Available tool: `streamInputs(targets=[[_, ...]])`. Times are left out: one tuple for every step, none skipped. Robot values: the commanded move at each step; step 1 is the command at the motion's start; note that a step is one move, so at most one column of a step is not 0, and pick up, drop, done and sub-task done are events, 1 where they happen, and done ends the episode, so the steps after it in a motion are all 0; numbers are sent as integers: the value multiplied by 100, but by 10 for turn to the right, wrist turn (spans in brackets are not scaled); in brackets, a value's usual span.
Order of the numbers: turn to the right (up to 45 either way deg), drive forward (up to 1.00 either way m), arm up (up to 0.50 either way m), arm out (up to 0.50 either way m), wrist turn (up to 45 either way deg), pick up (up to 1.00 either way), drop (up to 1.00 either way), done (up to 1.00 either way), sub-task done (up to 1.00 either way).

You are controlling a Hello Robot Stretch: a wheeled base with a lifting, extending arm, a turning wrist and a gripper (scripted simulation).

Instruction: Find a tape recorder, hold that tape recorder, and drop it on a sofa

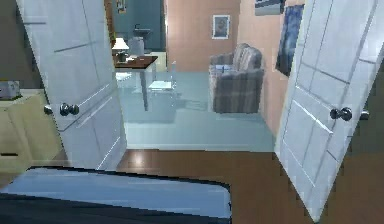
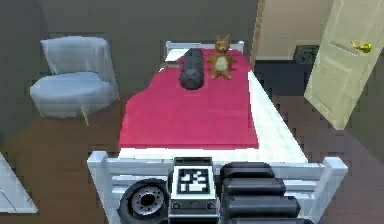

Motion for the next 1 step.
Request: streamInputs(targets=[[0, 25, 0, 0, 0, 0, 0, 0, 0]])
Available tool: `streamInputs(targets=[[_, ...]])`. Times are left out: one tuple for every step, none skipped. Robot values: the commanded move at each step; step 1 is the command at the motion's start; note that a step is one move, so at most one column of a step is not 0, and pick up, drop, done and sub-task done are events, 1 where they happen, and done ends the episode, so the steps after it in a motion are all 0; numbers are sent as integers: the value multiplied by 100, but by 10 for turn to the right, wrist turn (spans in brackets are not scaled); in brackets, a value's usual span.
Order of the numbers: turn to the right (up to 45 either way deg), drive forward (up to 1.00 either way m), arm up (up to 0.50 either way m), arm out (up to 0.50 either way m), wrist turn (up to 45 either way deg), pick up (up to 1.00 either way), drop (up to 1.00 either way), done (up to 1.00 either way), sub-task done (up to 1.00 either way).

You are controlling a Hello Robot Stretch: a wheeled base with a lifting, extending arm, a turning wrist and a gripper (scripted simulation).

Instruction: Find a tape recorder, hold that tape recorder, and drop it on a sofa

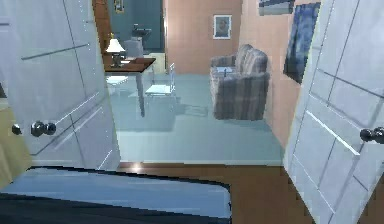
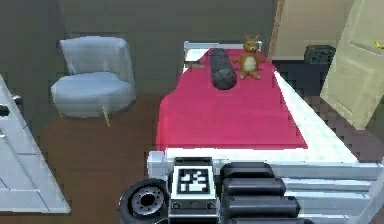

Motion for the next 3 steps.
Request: streamInputs(targets=[[0, 100, 0, 0, 0, 0, 0, 0, 0], [0, 100, 0, 0, 0, 0, 0, 0, 0], [0, 100, 0, 0, 0, 0, 0, 0, 0]])
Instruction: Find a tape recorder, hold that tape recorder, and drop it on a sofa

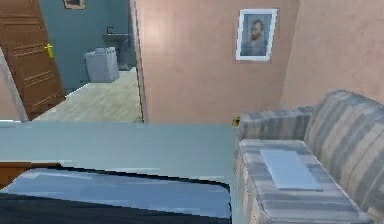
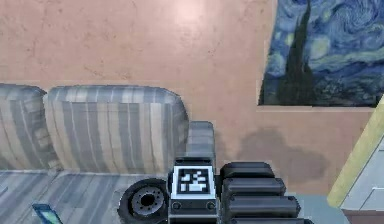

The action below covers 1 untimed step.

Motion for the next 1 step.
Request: streamInputs(targets=[[30, 0, 0, 0, 0, 0, 0, 0, 0]])
